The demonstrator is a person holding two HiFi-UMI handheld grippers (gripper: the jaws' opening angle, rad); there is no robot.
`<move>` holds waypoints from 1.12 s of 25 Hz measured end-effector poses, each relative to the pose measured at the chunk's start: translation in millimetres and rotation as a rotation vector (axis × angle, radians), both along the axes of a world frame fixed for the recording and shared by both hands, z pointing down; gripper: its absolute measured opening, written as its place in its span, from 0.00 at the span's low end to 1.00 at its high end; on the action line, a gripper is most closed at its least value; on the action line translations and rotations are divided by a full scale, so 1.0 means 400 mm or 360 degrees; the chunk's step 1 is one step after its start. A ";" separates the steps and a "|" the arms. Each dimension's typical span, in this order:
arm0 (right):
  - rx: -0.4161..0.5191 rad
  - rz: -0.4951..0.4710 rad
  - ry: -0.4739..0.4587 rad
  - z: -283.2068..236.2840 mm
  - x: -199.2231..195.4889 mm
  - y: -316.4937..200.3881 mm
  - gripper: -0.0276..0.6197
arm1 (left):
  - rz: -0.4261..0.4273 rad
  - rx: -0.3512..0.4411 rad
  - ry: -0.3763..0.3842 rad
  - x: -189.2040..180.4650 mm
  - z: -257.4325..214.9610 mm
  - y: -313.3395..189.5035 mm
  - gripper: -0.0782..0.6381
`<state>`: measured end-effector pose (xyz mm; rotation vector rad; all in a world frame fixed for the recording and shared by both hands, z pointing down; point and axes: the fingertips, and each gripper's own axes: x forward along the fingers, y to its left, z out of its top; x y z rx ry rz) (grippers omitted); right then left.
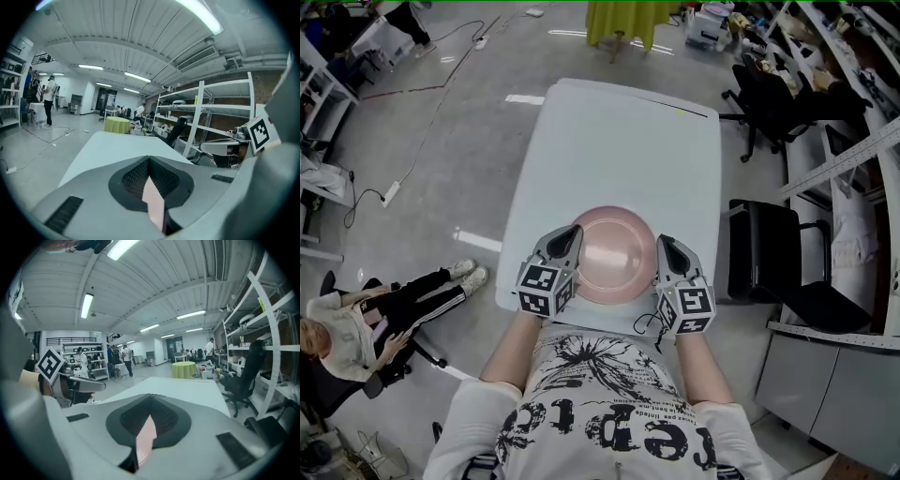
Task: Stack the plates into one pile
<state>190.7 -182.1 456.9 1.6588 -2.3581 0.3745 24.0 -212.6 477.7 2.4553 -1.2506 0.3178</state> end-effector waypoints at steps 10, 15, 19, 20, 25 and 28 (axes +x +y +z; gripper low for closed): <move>0.0146 -0.0103 0.0004 -0.089 -0.036 -0.009 0.05 | 0.0206 0.0313 0.0122 0.029 -0.188 -0.015 0.12; 0.0146 -0.0138 0.0019 -0.090 -0.055 0.005 0.05 | 0.0242 0.0335 0.0108 0.042 -0.189 -0.008 0.12; 0.0147 -0.0156 0.0005 -0.086 -0.052 0.007 0.05 | 0.0266 0.0331 0.0084 0.059 -0.177 0.000 0.12; 0.0148 -0.0158 0.0001 -0.086 -0.052 0.007 0.05 | 0.0269 0.0329 0.0089 0.062 -0.175 0.001 0.12; 0.0165 -0.0211 0.0019 -0.085 -0.073 0.009 0.05 | 0.0257 0.0310 0.0137 0.061 -0.173 0.003 0.12; 0.0128 -0.0203 -0.0009 -0.079 -0.076 0.010 0.05 | 0.0271 0.0313 0.0121 0.066 -0.174 0.004 0.12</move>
